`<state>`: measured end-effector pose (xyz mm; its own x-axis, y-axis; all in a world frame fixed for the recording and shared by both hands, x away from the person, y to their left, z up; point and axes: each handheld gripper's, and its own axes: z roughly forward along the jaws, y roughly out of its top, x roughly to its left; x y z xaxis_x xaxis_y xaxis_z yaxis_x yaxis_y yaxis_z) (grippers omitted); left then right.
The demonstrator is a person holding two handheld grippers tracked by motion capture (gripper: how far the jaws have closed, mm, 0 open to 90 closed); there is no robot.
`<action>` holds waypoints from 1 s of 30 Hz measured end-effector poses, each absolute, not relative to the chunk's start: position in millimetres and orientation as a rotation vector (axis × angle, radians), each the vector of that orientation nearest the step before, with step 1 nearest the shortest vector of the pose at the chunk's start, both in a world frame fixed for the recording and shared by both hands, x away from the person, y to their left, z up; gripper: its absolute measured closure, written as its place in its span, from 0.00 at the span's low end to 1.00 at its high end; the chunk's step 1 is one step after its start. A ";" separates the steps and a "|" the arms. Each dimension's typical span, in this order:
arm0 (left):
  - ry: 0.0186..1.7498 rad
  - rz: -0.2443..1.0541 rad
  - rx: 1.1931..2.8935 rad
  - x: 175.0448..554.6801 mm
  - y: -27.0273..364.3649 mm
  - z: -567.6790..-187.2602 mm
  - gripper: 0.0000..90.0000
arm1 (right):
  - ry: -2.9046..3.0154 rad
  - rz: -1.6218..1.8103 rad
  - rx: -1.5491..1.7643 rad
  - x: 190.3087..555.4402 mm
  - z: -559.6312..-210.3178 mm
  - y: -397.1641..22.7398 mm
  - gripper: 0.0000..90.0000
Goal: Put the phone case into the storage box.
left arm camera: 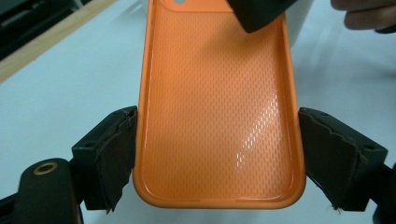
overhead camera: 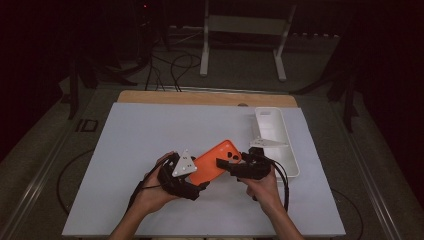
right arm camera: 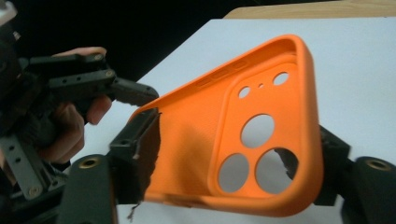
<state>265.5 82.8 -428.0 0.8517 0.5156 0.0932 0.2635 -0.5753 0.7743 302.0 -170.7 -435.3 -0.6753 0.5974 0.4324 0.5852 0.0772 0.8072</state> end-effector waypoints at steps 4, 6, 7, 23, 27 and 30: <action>0.561 0.404 2.197 264.9 84.1 -430.0 0.18 | 2.303 1.730 1.306 302.7 -433.2 -170.4 0.44; 0.564 0.406 2.183 264.7 83.4 -430.3 0.18 | 2.333 1.749 1.312 303.2 -434.2 -168.9 0.48; 0.565 0.407 2.187 265.1 82.7 -430.9 0.18 | 2.344 1.750 1.325 302.8 -434.9 -166.9 0.48; 0.562 0.406 2.241 265.2 71.7 -441.6 0.18 | 2.414 1.717 1.321 298.8 -434.0 -154.0 0.88; 0.572 0.447 2.252 264.3 67.6 -443.1 0.18 | 2.393 1.716 1.336 297.8 -433.3 -153.0 0.92; 0.586 0.447 2.246 265.0 67.3 -443.7 0.22 | 2.377 1.723 1.329 296.9 -432.1 -152.1 0.95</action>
<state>265.0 67.3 -443.7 0.8333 0.5364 0.1338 0.2707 -0.6070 0.7471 296.9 -152.1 -432.1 -0.6570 0.5641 0.5002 0.6508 0.0895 0.7539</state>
